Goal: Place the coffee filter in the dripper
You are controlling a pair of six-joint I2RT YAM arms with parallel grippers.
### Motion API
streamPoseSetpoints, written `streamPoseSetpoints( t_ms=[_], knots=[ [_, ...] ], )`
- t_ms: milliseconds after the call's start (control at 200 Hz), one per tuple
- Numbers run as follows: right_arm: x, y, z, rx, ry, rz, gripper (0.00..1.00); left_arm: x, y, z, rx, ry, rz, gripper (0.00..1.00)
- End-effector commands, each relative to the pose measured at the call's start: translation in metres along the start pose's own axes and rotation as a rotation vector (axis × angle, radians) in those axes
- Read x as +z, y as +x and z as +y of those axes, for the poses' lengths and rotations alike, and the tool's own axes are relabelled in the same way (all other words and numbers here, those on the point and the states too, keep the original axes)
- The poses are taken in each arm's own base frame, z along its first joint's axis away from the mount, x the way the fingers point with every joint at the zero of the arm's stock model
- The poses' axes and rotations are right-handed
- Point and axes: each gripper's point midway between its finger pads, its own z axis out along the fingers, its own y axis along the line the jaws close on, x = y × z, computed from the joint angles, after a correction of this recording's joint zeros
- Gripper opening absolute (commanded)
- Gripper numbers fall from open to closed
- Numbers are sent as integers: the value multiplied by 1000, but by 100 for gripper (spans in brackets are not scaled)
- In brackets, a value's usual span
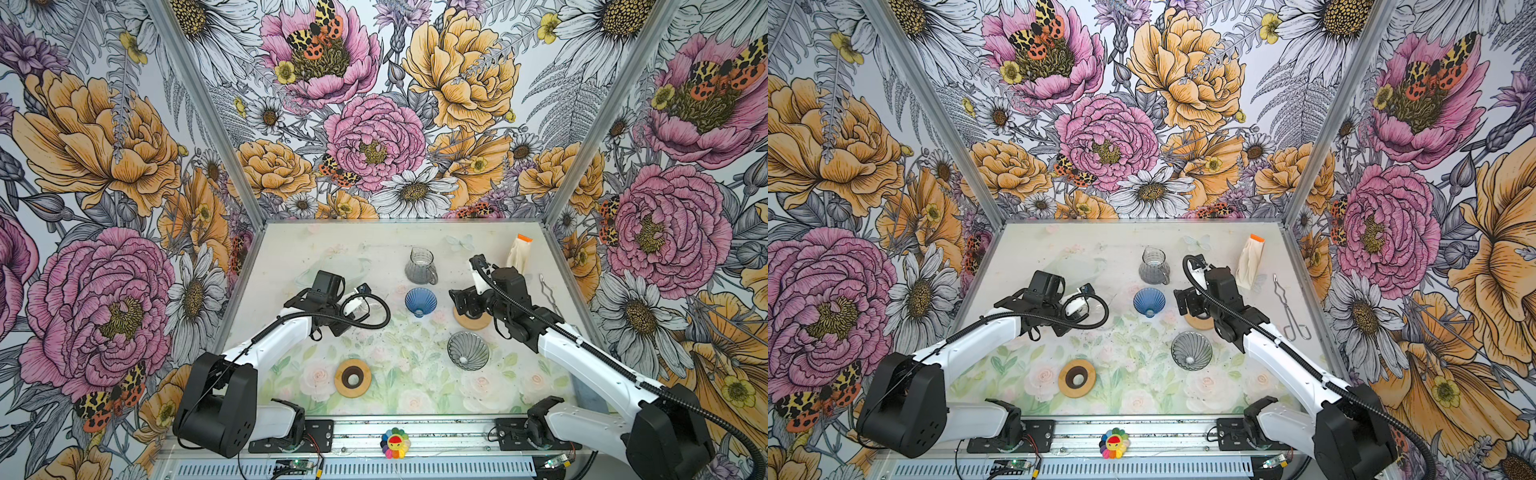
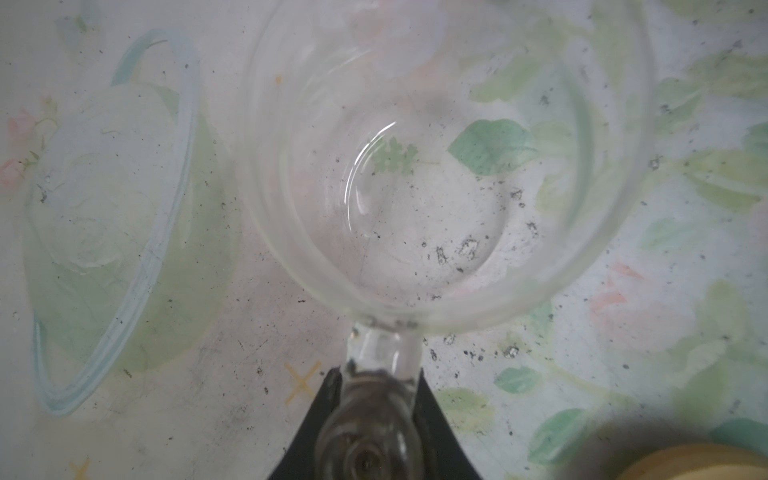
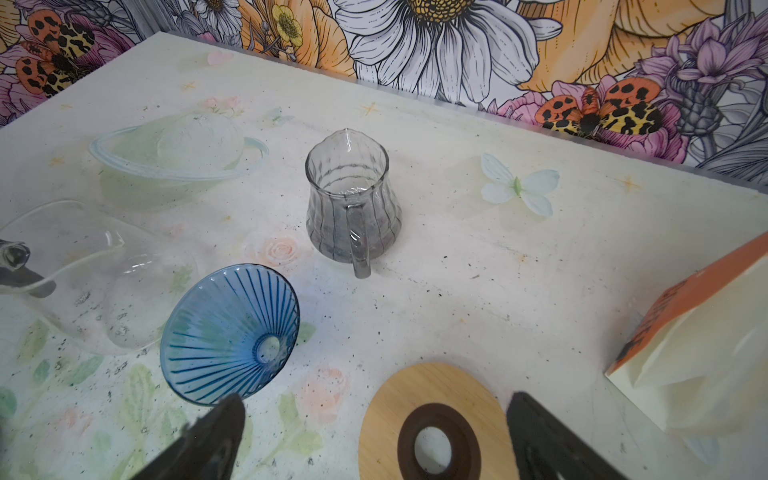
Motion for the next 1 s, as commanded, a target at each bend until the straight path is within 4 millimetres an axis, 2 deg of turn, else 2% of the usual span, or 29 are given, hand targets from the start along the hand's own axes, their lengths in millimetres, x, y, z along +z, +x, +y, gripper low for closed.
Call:
streamPoseSetpoints(
  t_ms=[0, 235, 465, 676, 826, 996],
  knots=[
    [-5, -11, 2, -13, 0, -51, 99, 1, -4, 2, -22, -16, -10, 31],
    [-7, -14, 3, -16, -3, -59, 99, -2, -8, 8, -61, -26, -23, 41],
    [-7, -15, 7, -18, -20, -61, 100, -27, -25, 19, -97, -64, -117, 56],
    [-12, -22, 11, -19, -40, -81, 100, -71, -42, 34, -170, -132, -255, 63],
    [-14, -27, 15, -24, -54, -91, 99, -113, -49, 52, -295, -232, -346, 79],
    [-18, -28, 23, -35, -81, -85, 99, -153, -53, 50, -428, -247, -412, 83]
  ],
)
